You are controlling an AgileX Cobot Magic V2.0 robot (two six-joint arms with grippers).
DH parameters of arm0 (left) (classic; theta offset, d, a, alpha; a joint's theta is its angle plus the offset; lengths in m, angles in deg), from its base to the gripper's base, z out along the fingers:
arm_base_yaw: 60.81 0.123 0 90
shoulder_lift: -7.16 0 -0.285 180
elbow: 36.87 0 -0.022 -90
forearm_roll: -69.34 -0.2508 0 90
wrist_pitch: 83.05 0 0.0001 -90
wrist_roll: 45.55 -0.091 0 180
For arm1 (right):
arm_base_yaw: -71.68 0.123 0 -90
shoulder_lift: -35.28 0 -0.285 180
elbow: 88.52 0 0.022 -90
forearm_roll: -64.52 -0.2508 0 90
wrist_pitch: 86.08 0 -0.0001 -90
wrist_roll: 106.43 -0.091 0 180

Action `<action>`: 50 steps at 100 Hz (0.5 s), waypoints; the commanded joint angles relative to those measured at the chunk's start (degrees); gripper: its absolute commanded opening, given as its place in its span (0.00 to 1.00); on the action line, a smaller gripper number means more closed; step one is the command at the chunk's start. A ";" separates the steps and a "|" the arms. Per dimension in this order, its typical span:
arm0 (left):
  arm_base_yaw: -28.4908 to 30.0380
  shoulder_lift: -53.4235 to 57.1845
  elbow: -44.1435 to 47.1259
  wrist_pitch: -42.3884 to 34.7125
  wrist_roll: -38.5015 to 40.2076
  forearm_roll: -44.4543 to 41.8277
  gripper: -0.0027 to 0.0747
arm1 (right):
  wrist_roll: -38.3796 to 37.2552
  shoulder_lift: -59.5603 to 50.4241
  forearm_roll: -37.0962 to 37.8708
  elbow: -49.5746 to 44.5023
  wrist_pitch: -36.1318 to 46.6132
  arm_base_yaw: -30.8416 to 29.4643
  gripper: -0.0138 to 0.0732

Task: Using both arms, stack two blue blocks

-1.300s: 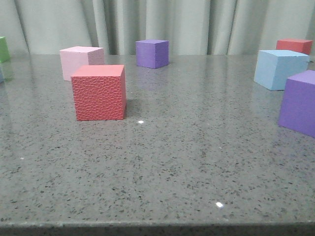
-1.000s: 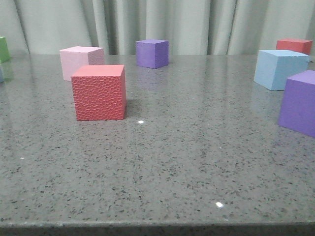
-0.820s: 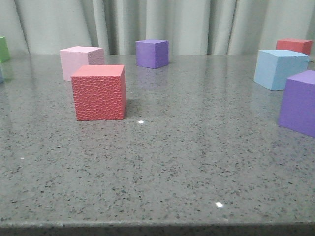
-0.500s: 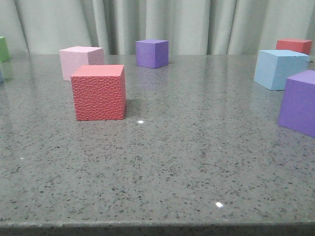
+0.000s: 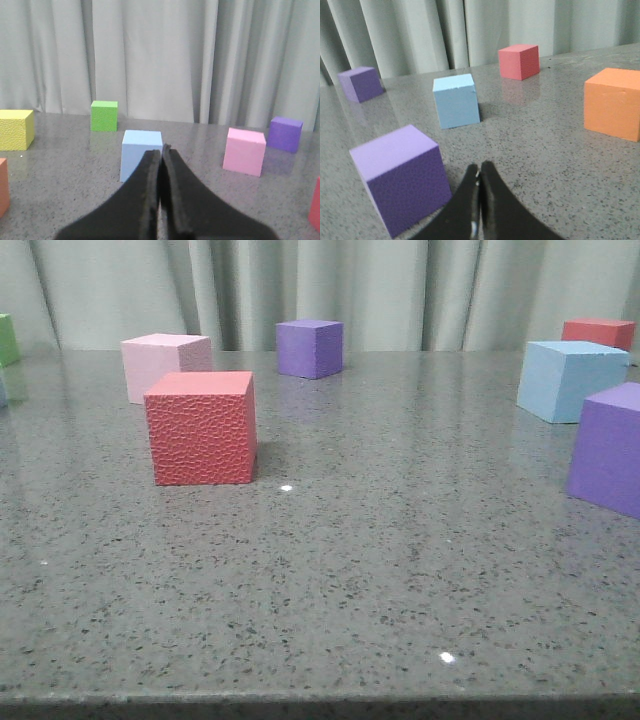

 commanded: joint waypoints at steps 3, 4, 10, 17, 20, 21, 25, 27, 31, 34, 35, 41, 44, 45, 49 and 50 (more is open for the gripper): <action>-0.21 0.14 -7.96 2.57 0.59 1.47 0.01 | -0.64 3.37 -1.04 5.58 0.65 -0.45 0.03; -0.21 -0.17 -8.38 3.17 0.59 1.13 0.01 | -0.64 3.58 -0.98 6.28 0.21 -0.45 0.03; -0.21 -1.77 -12.17 8.55 0.59 -0.05 0.01 | -0.64 5.62 -0.63 9.35 -3.74 -0.45 0.03; -0.21 -4.39 -16.14 13.41 0.59 -1.10 0.01 | -0.64 8.10 -0.63 13.48 -7.55 -0.45 0.03; -0.21 -5.92 -17.57 14.90 0.59 -1.44 0.01 | -0.57 9.12 -0.63 15.16 -8.91 -0.45 0.03; -0.21 -6.24 -18.25 15.52 0.59 -1.54 0.01 | -0.51 9.38 -0.63 16.00 -9.54 -0.45 0.03; -0.21 -8.22 -19.91 16.84 0.59 -1.52 0.01 | 0.04 11.02 -0.63 18.43 -11.12 -0.45 0.03; -0.21 -9.28 -20.89 17.55 0.59 -1.52 0.01 | 0.55 11.86 -0.63 19.23 -11.98 -0.45 0.03; -0.21 -11.11 -22.80 18.86 0.59 -1.52 0.01 | 1.67 13.60 -0.63 21.66 -13.68 -0.45 0.03; -0.21 -12.97 -24.06 19.67 0.59 -1.52 0.01 | 2.91 14.82 -0.63 23.25 -14.92 -0.45 0.03; -0.21 -13.35 -24.71 20.12 0.59 -1.52 0.01 | 3.18 15.12 -0.63 24.03 -15.50 -0.45 0.03; -0.21 -16.50 -27.27 21.62 0.59 -1.52 0.01 | 5.79 17.99 -0.63 27.20 -18.11 -0.45 0.03; -0.21 -18.50 -28.52 22.21 0.59 -1.52 0.01 | 6.96 19.27 -0.63 29.12 -19.44 -0.45 0.03; -0.21 -18.90 -29.13 22.48 0.59 -1.52 0.01 | 7.21 19.91 -0.63 29.48 -20.07 -0.45 0.03; -0.21 -21.31 -30.86 23.00 0.59 -1.52 0.01 | 8.18 21.55 -0.63 31.59 -21.76 -0.45 0.03; -0.21 -21.71 -31.13 23.06 0.59 -1.52 0.01 | 8.18 22.21 -0.63 31.93 -22.02 -0.45 0.03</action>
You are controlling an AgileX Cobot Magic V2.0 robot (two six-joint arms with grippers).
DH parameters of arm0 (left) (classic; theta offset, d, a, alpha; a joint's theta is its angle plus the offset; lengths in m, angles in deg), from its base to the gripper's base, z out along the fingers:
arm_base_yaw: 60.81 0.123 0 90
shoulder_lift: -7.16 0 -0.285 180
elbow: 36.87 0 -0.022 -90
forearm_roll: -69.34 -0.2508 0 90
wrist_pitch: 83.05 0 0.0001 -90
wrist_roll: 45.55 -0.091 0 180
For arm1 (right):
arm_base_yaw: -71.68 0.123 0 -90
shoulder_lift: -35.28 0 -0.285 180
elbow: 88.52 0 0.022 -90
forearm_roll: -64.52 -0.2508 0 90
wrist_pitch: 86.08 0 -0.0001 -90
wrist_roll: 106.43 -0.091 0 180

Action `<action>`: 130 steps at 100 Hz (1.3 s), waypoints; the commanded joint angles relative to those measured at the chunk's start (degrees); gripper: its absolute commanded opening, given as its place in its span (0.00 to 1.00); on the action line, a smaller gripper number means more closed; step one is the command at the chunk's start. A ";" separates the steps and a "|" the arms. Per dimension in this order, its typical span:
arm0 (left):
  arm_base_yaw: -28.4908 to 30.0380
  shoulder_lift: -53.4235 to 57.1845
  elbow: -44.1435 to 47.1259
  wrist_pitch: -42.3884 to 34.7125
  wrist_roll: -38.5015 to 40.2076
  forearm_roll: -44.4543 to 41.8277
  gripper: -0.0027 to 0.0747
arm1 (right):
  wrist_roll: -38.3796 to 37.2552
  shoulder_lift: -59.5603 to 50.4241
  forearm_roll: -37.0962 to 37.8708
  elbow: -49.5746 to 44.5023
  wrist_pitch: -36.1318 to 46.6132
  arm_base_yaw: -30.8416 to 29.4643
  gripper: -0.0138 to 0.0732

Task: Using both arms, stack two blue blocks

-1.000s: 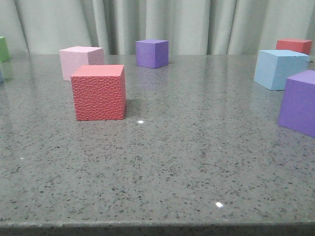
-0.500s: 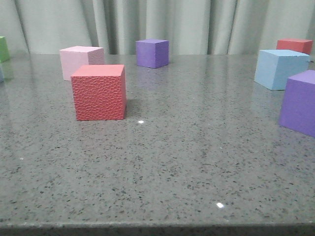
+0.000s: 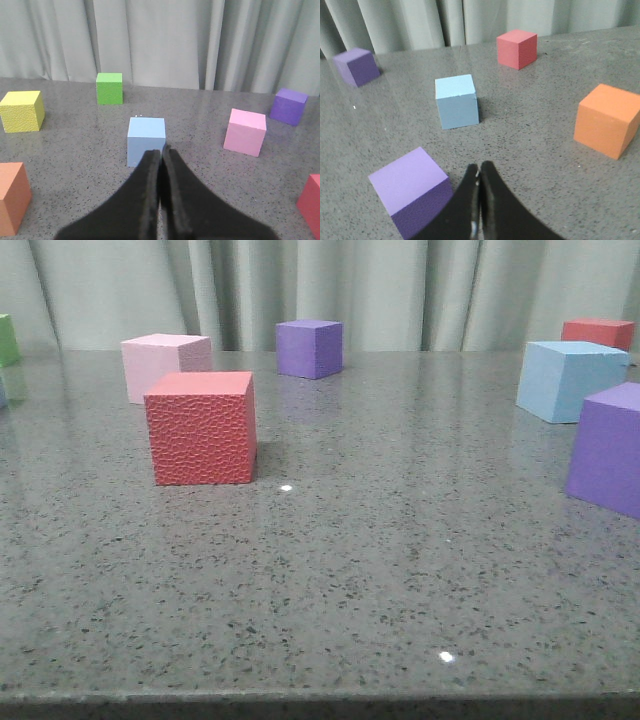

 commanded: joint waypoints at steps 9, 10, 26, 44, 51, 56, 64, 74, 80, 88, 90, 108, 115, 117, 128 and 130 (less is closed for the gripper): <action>-0.21 -10.29 -8.71 -1.64 0.59 -0.67 0.01 | 3.38 8.92 -0.48 9.80 -3.02 -0.45 0.03; -0.21 -11.05 -8.95 -1.53 0.59 -0.67 0.01 | 3.38 9.23 -0.53 10.37 -3.20 -0.45 0.03; -0.21 -18.30 -13.48 -1.40 -1.93 -0.95 0.03 | 3.38 15.71 -0.97 15.33 -6.00 -0.45 0.06; -0.21 -23.95 -16.49 -1.52 -2.28 -0.95 0.21 | 3.38 19.98 -1.93 18.05 -6.07 -0.45 0.26; -0.21 -25.19 -17.12 -1.78 -2.28 -0.95 0.34 | 3.38 20.73 -2.20 18.26 -5.60 -0.45 0.41; -0.21 -25.75 -17.25 -1.67 -2.28 -0.95 0.44 | 3.38 20.90 -2.32 18.26 -5.30 -0.45 0.52; -0.21 -26.04 -17.31 -1.41 -2.28 -0.95 0.62 | 3.38 21.14 -2.32 18.26 -5.32 -0.45 0.70; -0.21 -26.04 -17.31 -1.41 -2.28 -0.84 0.80 | 3.33 21.21 -2.82 18.26 -5.38 -0.45 0.85; -0.21 -26.04 -17.31 -1.41 -2.28 -0.62 0.86 | 3.33 21.21 -3.42 18.26 -5.38 -0.45 0.86; -0.21 -26.04 -17.31 -1.41 -2.28 -0.62 0.87 | 3.33 21.21 -3.77 18.26 -5.11 -0.45 0.85; -0.21 -26.04 -17.31 -1.28 -2.28 -0.62 0.87 | 3.33 21.21 -3.77 18.26 -4.88 -0.45 0.85; -0.21 -26.04 -17.31 -1.38 -2.28 -0.62 0.84 | 3.33 21.21 -3.77 18.26 -3.43 -0.45 0.85; -0.21 -26.04 -17.31 -1.38 -2.28 -0.62 0.83 | 3.33 21.21 -3.77 18.26 -3.31 -0.45 0.85; -0.21 -26.04 -17.31 -1.38 -2.12 -0.62 0.82 | 3.33 21.21 -3.77 18.26 -3.31 -0.45 0.85; -0.21 -26.14 -17.31 -1.76 -2.15 -0.21 0.81 | 4.30 21.21 -4.01 18.26 -2.64 -0.40 0.85; -0.21 -26.20 -17.31 -1.90 -2.15 -0.21 0.81 | 4.51 21.21 -4.07 18.26 -2.42 -0.40 0.85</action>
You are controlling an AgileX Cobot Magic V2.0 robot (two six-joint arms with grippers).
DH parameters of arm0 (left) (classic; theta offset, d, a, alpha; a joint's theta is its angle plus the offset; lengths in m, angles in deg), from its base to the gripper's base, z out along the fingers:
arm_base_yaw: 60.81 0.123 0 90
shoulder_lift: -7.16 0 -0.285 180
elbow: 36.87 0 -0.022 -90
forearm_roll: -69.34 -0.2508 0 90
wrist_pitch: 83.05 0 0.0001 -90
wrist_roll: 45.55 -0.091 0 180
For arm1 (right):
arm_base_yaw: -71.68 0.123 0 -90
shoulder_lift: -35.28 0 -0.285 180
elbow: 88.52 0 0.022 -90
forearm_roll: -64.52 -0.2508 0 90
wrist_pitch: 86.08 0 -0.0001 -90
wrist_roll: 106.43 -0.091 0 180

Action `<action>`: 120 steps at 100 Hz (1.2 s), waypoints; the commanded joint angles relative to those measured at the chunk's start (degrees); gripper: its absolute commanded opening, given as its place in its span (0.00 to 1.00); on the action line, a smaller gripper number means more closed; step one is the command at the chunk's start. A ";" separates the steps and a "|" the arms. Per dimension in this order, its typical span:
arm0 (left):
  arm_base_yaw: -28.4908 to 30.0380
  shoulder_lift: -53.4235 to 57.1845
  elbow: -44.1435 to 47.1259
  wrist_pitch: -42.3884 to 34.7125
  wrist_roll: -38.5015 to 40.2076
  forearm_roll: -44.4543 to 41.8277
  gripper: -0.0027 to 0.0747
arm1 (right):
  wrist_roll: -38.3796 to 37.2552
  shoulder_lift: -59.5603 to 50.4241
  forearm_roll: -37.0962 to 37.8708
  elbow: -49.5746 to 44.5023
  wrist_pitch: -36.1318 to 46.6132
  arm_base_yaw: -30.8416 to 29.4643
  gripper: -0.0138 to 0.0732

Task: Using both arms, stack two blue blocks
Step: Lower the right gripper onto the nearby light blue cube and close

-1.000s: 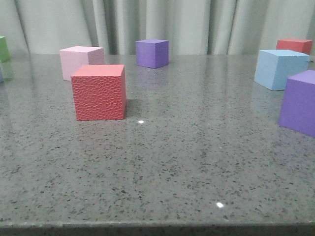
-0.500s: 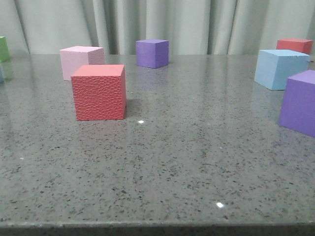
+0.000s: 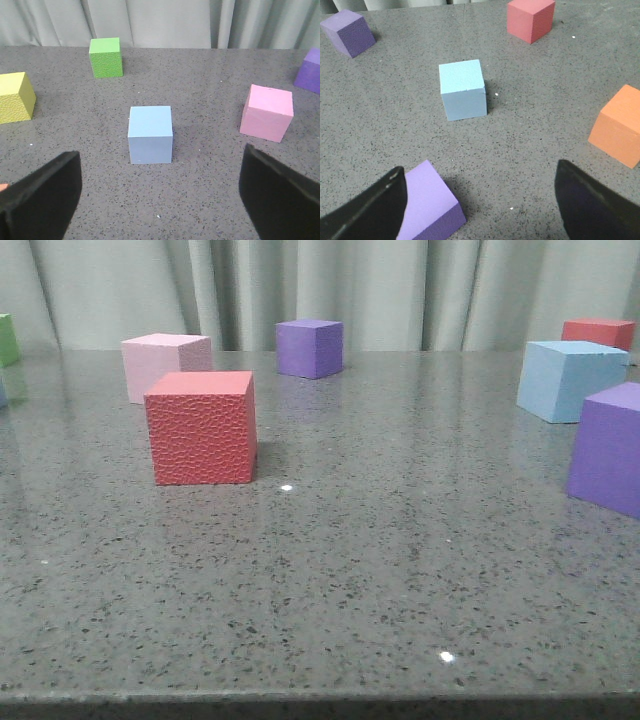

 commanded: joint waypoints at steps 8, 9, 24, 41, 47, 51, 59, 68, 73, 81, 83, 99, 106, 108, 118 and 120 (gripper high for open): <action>-0.21 -0.69 -2.15 -4.52 0.08 0.09 0.81 | 1.76 0.36 -0.61 2.04 5.26 -0.40 0.85; -0.21 -0.84 -2.15 -4.52 0.08 0.09 0.81 | 1.76 0.36 -0.69 2.13 5.26 -0.40 0.85; -0.21 -1.76 -2.28 -4.52 0.08 0.09 0.81 | 1.76 3.66 -0.78 4.98 3.30 -0.40 0.85; -0.21 -2.31 -2.28 -4.52 0.08 0.09 0.81 | 1.76 11.98 -0.83 13.76 -0.81 -0.40 0.85; -0.21 -2.31 -2.28 -4.52 0.08 0.09 0.81 | 1.76 15.72 -0.83 17.19 -3.36 -0.40 0.85; -0.21 -2.31 -2.28 -4.52 0.08 0.09 0.81 | 1.76 17.92 -1.08 19.92 -4.83 -0.40 0.85; -0.21 -2.31 -2.28 -4.29 0.08 0.09 0.81 | 1.76 23.05 -1.72 24.91 -8.04 -0.40 0.85; -0.21 -2.31 -2.28 -4.18 0.08 0.09 0.81 | 1.76 28.57 -2.22 30.93 -10.72 -0.40 0.85; -0.21 -2.31 -2.28 -4.18 0.08 0.09 0.81 | 1.76 31.45 -2.27 34.24 -12.12 -0.40 0.85; -0.21 -2.31 -2.28 -4.18 0.08 0.09 0.81 | 1.76 35.89 -2.38 39.79 -14.05 -0.40 0.85; -0.21 -2.31 -2.28 -4.07 0.08 0.09 0.81 | 1.76 37.09 -2.38 41.15 -14.67 -0.34 0.85; -0.21 -2.31 -2.28 -3.80 0.08 0.09 0.81 | 1.76 46.22 -2.38 50.83 -20.65 -0.34 0.85; -0.21 -2.31 -2.28 -3.80 0.08 0.09 0.81 | 1.76 49.97 -2.73 54.78 -23.58 -0.34 0.85; -0.21 -2.31 -2.28 -3.80 0.08 0.09 0.81 | 1.76 51.05 -2.93 55.90 -24.41 -0.34 0.85; -0.21 -2.31 -2.28 -3.72 0.08 0.00 0.81 | 1.70 55.68 -3.82 60.44 -27.83 -0.34 0.85; -0.21 -2.31 -2.28 -3.72 0.08 0.00 0.81 | 1.70 56.60 -3.82 61.27 -28.43 -0.34 0.85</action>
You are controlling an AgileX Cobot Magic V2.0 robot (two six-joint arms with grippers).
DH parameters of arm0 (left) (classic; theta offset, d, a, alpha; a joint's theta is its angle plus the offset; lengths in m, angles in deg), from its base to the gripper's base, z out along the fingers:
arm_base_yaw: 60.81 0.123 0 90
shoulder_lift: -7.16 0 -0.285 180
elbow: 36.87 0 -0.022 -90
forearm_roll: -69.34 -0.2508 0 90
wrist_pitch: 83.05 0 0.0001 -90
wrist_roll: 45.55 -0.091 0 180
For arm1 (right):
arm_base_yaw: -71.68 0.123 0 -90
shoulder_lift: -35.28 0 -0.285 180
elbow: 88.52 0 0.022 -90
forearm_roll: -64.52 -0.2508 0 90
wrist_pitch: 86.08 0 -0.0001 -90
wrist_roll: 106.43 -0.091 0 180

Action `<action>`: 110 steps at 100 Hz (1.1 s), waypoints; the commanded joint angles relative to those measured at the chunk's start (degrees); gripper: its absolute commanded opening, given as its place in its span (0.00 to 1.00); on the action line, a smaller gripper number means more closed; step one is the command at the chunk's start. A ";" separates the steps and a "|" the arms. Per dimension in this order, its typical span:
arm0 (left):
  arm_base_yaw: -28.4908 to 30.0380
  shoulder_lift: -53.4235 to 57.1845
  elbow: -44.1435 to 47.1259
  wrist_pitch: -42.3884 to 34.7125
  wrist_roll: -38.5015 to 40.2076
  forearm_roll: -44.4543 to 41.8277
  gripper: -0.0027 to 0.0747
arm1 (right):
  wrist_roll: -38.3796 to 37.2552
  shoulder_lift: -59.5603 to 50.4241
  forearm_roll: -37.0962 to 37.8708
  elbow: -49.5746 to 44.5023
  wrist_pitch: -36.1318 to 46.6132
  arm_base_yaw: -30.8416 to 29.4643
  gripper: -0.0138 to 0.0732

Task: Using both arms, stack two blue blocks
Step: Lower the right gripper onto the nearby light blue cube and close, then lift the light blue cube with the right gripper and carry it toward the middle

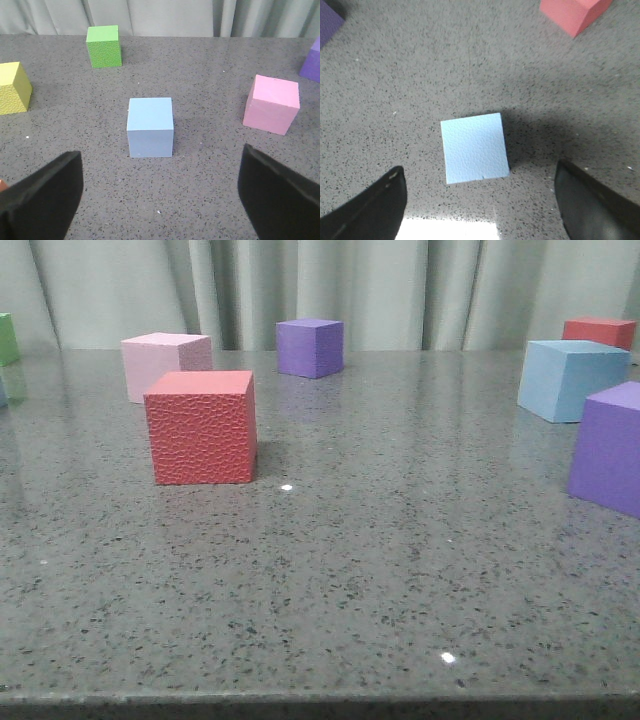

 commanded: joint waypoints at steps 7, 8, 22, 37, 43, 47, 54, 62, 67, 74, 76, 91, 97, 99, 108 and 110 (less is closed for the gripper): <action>-0.21 0.00 -2.02 -3.60 0.08 -0.09 0.81 | 0.47 4.02 -1.03 7.36 -2.60 -0.20 0.85; -0.21 0.00 -2.02 -3.60 0.08 -0.09 0.81 | 0.47 4.27 -1.03 7.76 -2.76 -0.19 0.85; -0.21 0.00 -2.02 -3.60 0.08 -0.09 0.81 | 0.47 8.49 -1.11 9.93 -4.75 0.55 0.85; -0.21 0.00 -2.02 -3.36 0.08 -0.35 0.81 | 0.47 11.37 -1.11 9.93 -4.56 2.18 0.85; -0.21 0.00 -2.02 -3.37 0.08 -0.35 0.81 | 0.47 12.13 -1.06 9.93 -4.39 2.63 0.85; -0.21 0.00 -2.02 -3.37 0.08 -0.35 0.81 | 0.47 12.63 -0.93 9.93 -4.31 2.91 0.85; -0.21 0.00 -2.02 -3.37 0.08 -0.43 0.81 | 0.47 13.39 -0.53 9.93 -4.19 2.91 0.85; -0.21 0.00 -2.02 -3.23 0.08 -0.43 0.81 | 0.47 14.14 0.36 9.93 -4.24 2.91 0.85; -0.21 0.00 -2.02 -3.13 0.08 -0.43 0.81 | 0.47 14.51 1.23 9.93 -4.24 2.91 0.85; -0.21 0.00 -2.02 -3.01 0.08 -0.43 0.81 | 0.43 14.95 2.07 9.93 -4.24 2.91 0.85; -0.21 0.00 -2.02 -3.01 0.08 -0.43 0.81 | 0.43 15.06 2.07 9.93 -4.24 2.91 0.85; -0.21 0.00 -2.02 -2.75 0.08 -0.43 0.81 | 0.01 15.42 2.16 9.93 -3.82 2.91 0.85; -0.21 0.00 -2.02 -2.73 0.08 -0.43 0.81 | 0.01 15.83 2.16 9.93 -3.87 2.91 0.85; -0.21 0.00 -2.02 -2.73 0.08 -0.43 0.81 | 0.01 15.99 2.16 9.93 -3.92 2.91 0.85; -0.21 0.00 -2.02 -2.73 0.08 -0.43 0.81 | 0.01 16.49 2.16 9.93 -4.08 2.91 0.85; -0.21 0.00 -2.02 -2.63 0.08 -0.43 0.81 | 0.01 16.62 2.16 9.93 -4.08 2.91 0.85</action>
